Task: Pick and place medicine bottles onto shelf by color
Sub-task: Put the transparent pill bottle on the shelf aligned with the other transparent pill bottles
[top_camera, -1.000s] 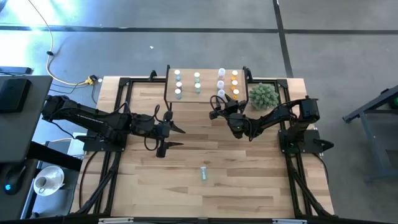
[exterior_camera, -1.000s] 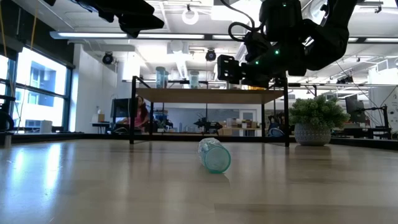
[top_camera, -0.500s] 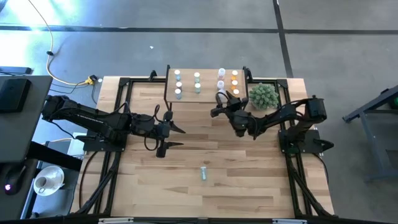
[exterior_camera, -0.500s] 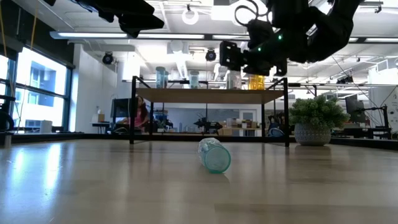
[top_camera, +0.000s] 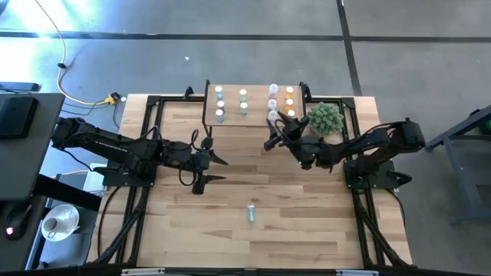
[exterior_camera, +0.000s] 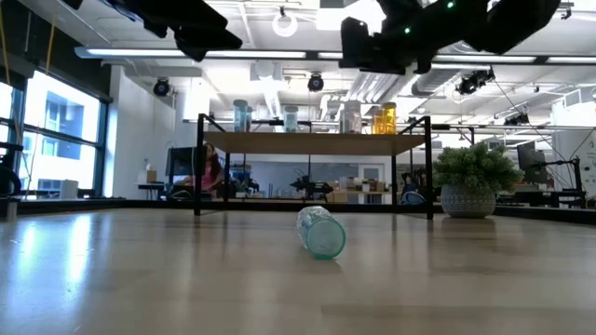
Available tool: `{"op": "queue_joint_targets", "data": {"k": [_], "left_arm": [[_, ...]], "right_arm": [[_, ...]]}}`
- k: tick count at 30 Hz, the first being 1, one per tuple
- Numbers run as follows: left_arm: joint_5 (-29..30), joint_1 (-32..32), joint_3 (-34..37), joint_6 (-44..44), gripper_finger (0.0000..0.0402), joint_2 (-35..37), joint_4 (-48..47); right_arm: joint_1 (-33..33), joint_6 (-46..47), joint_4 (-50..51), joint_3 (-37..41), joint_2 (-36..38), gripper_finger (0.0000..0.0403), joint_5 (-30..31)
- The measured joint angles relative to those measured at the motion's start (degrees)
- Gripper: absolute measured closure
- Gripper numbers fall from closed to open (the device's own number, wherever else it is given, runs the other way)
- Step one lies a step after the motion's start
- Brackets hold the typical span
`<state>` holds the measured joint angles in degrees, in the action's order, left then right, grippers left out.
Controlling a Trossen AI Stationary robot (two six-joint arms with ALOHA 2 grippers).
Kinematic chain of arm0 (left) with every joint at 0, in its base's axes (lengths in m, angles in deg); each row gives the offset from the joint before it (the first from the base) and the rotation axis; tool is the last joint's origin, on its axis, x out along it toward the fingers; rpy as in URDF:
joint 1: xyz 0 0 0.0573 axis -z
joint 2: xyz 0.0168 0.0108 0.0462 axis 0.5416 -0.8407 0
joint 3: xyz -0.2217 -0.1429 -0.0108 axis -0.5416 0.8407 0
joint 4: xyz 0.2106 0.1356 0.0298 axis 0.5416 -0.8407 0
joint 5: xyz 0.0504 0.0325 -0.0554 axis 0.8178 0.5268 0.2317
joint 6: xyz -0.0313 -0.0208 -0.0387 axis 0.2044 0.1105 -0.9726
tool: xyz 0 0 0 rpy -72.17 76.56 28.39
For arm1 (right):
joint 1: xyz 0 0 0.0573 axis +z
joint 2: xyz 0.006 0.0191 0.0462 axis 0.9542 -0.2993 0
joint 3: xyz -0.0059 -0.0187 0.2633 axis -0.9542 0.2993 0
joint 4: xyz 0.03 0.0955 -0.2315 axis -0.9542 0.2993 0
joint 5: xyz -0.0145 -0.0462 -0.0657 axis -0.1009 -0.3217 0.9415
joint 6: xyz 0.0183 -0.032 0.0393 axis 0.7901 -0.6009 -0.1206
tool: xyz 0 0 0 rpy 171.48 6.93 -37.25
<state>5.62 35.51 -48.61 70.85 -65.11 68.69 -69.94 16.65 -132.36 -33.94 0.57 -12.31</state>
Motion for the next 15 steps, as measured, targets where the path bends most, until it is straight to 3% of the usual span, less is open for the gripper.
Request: {"op": "queue_joint_targets", "data": {"k": [9,15], "left_arm": [[0.0,0.0,0.0,-3.2,0.0184,0.0,-3.2],[0.0,0.0,0.0,-4.5,0.0184,0.0,-4.1]], "right_arm": [[0.0,10.1,26.1,0.0,8.0,0.0183,-20.1],[-2.5,11.9,37.0,0.0,8.3,0.0183,-25.5]]}}
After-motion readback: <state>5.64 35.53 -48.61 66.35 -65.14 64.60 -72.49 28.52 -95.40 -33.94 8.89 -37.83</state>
